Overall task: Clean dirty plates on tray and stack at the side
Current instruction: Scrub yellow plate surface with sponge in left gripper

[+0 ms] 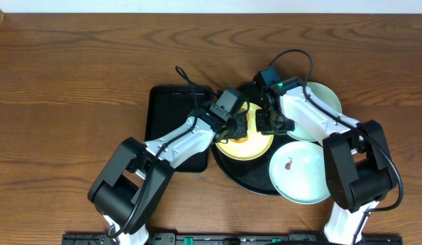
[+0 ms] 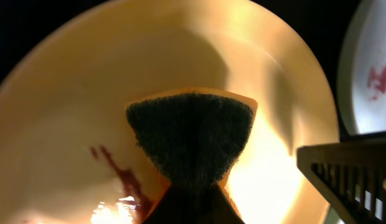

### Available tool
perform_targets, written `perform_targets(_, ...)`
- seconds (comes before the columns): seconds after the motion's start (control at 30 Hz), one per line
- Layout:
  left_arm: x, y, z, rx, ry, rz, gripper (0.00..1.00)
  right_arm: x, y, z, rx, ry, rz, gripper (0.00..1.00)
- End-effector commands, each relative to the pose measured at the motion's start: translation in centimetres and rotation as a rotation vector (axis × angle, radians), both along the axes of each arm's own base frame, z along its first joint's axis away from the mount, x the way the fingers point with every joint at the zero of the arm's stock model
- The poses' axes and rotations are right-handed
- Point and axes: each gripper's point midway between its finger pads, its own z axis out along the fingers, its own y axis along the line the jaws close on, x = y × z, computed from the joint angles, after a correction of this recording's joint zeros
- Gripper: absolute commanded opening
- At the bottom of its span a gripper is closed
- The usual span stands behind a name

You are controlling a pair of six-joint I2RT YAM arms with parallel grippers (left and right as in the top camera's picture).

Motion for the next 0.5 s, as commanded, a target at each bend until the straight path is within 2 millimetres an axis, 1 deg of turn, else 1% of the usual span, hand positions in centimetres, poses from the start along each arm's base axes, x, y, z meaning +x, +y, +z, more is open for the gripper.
perform_targets(0.0, -0.1, 1.4, -1.4, 0.062, -0.006, 0.012, 0.08, -0.3, 0.1, -0.1, -0.001, 0.003, 0.005, 0.22)
perform_targets(0.23, -0.7, 1.8, -2.0, 0.074, 0.009, 0.012, 0.09, -0.2, 0.1, -0.1, 0.000, 0.002, 0.005, 0.22)
perform_targets(0.37, -0.5, 2.4, -2.6, 0.110, 0.000, 0.024, 0.09, -0.3, 0.1, -0.1, 0.000, 0.003, 0.005, 0.19)
perform_targets(0.4, -0.4, 2.7, -3.0, 0.126, -0.003, 0.031, 0.09, -0.3, 0.1, -0.1, 0.000, 0.003, 0.005, 0.18)
perform_targets(0.47, -0.3, 3.1, -3.7, 0.151, -0.004, 0.040, 0.09, -0.3, 0.1, -0.1, -0.001, 0.003, 0.005, 0.09)
